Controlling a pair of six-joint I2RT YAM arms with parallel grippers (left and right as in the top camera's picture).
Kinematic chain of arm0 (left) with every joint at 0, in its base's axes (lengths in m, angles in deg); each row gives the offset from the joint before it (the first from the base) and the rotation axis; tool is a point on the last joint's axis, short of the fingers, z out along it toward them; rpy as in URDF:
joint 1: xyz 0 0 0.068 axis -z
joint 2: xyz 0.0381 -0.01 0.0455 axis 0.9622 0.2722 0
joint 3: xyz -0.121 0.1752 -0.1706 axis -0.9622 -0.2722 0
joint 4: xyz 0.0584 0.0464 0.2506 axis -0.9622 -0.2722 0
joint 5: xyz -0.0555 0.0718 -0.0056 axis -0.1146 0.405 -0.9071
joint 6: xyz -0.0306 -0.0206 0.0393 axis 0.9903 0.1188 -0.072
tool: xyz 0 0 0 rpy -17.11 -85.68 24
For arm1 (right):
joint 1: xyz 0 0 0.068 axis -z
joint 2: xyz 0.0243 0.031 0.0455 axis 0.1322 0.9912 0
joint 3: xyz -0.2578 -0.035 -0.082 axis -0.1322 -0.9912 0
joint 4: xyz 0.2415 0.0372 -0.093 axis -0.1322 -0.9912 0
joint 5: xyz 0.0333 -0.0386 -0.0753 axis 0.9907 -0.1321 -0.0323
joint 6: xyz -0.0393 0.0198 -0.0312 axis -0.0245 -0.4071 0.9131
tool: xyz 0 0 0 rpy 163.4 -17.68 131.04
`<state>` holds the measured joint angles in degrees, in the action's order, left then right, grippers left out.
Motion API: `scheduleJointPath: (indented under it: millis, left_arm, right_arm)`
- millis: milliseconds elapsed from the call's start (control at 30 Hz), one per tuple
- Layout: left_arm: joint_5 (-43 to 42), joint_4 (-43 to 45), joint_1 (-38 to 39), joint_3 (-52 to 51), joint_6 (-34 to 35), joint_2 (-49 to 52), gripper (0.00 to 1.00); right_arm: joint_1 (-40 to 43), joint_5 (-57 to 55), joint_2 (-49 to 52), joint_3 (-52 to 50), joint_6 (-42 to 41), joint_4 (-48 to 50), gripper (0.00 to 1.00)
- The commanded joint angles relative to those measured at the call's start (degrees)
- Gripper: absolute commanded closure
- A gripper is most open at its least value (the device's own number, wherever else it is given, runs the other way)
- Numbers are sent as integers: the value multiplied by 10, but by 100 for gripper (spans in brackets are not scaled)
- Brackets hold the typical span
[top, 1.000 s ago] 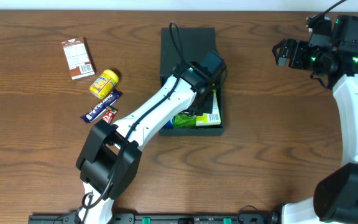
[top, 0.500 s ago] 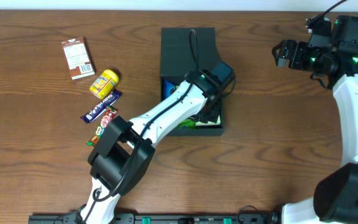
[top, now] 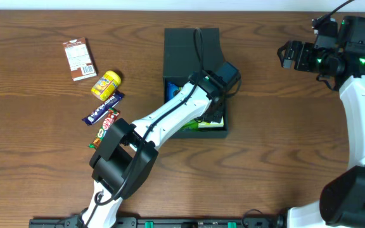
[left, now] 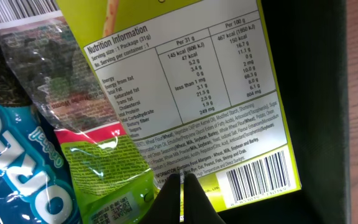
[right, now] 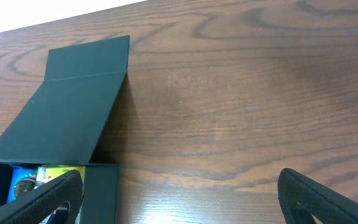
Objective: Pack container
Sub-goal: 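Push the yellow-green box down upright into the box with the left gripper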
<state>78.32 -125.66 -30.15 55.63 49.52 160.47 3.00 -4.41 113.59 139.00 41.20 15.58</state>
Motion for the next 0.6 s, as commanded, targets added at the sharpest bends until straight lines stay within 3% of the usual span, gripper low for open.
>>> scheduleJointPath:
  millis: [0,567]
  left_arm:
    - [24,-2,-2,9,-9,4,94]
    - [23,11,-2,-33,4,4,94]
  right_arm:
    - [5,3,-11,7,-1,0,1]
    - [5,4,-11,7,-1,-1,1]
